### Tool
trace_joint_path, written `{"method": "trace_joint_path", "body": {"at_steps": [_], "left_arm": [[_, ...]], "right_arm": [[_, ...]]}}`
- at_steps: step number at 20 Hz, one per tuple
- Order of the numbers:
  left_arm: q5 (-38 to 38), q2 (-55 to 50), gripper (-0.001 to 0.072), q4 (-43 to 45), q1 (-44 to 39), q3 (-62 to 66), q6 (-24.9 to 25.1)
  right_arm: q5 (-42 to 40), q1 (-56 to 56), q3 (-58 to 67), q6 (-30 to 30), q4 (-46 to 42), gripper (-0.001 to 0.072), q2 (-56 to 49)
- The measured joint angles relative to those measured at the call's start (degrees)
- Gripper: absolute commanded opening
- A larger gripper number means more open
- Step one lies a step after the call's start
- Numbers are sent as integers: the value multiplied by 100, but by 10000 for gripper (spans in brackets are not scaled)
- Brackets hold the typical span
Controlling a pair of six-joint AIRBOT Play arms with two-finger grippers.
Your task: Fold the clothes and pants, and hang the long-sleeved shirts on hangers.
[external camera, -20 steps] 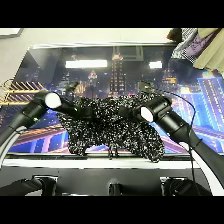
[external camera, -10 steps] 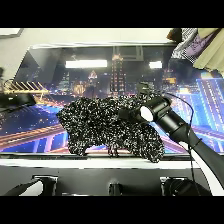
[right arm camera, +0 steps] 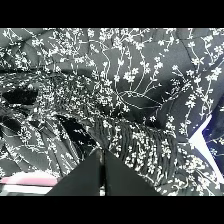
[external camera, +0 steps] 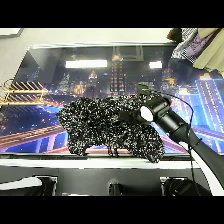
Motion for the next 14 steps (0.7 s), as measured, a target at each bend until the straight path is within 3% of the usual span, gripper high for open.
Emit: {"method": "trace_joint_path", "body": {"at_steps": [5, 13, 14], "left_arm": [[-188, -1110, 686, -98, 492, 662, 1412], [-57, -2116, 662, -321, 490, 820, 2404], [-52, -2186, 608, -352, 472, 824, 2487]], "right_arm": [[101, 0, 0, -2, -24, 16, 0], [144, 0, 0, 11, -90, 17, 0], [146, 0, 0, 13, -92, 17, 0]]}}
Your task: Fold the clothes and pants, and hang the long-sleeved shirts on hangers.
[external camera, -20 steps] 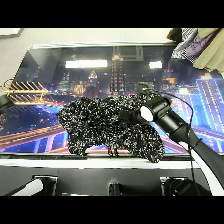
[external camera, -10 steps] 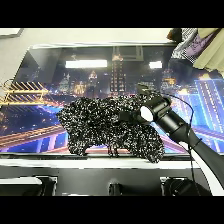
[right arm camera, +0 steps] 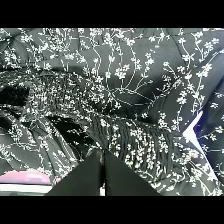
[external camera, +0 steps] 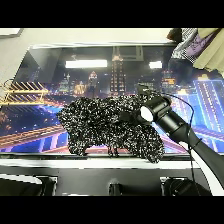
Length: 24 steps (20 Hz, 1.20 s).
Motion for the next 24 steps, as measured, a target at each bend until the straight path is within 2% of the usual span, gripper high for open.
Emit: {"method": "trace_joint_path", "body": {"at_steps": [1, 4, 5, 9, 10, 16, 18, 24], "left_arm": [[0, -55, 533, -2, -22, 0, 35], [-11, -175, 522, -37, -66, 4, 142], [-42, -203, 494, -44, -79, 7, 155], [-149, -304, 491, -20, -138, 7, 192], [-210, -321, 430, 15, -160, 7, 197], [-291, -361, 426, 170, -308, 7, 212], [-343, -369, 374, 225, -352, 7, 238], [-455, -378, 345, 417, -448, 11, 306]], "right_arm": [[0, 0, 0, 2, -17, 17, 0], [2, 0, 0, 4, -20, 17, 0], [2, 0, 0, 4, -26, 17, 0], [4, 0, 0, 7, -31, 17, 0], [4, 0, 0, 7, -15, 17, 0], [11, 0, 0, 24, -15, 17, 0], [11, 0, 0, 24, -13, 17, 0], [9, 0, 0, 2, -42, 17, 0]]}}
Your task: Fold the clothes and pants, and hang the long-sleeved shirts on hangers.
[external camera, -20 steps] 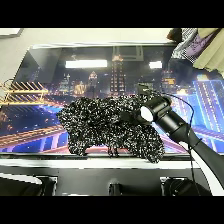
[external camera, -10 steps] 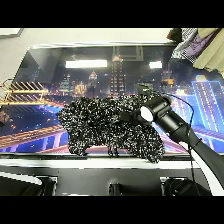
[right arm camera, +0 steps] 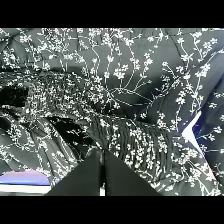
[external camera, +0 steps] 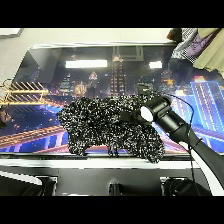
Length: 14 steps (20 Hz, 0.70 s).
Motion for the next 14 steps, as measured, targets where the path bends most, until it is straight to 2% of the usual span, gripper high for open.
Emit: {"method": "trace_joint_path", "body": {"at_steps": [1, 3, 4, 7, 8, 10, 14], "left_arm": [[0, -2, 298, 52, -15, 2, 13], [-11, -2, 280, 151, -44, 0, 42], [-24, -2, 193, 170, -55, 0, 55], [-72, -2, 176, 234, -90, 0, 109], [-90, -2, 109, 234, -96, 0, 160], [-142, -4, 32, 258, -122, 0, 249], [-195, 2, 20, 280, -190, 0, 313]], "right_arm": [[0, 0, 0, 0, -20, 17, 0], [0, 0, 0, 0, -42, 17, 0], [-2, 0, 0, 0, -44, 17, 0], [-2, 0, 0, 2, -81, 17, 0], [-2, 0, 0, 2, -83, 17, 0], [-2, 0, 0, 0, -107, 17, 0], [0, 0, 0, 0, -127, 17, 0]]}}
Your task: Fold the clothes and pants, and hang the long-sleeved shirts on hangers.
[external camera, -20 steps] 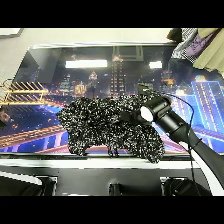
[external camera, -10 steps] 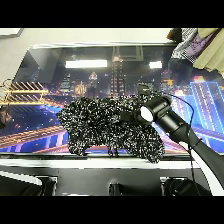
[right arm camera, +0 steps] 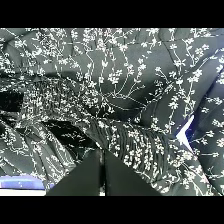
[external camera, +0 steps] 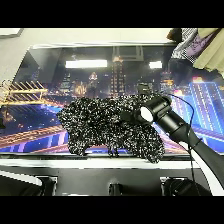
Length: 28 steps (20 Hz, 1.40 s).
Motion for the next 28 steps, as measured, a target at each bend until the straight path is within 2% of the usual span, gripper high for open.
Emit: {"method": "trace_joint_path", "body": {"at_steps": [4, 11, 17, 21, 25, 28], "left_arm": [[-83, 81, 19, -42, -98, 55, -17], [35, 581, 18, -61, -330, 721, -476], [498, 1300, 18, -87, -629, 1290, -1019], [695, 1904, 15, -70, -1005, 1403, -1163], [437, 2706, 14, -76, -1731, 815, -1141], [337, 3565, 15, -94, -2500, -251, -833]], "right_arm": [[33, 0, 0, -4, -20, 17, 0], [153, 0, 0, -22, -85, 17, 2], [369, 0, 0, -264, -118, 17, 0], [437, 0, 0, -321, -258, 17, 0], [442, 0, 0, -256, -581, 17, 0], [444, 0, 0, -190, -763, 17, 2]]}}
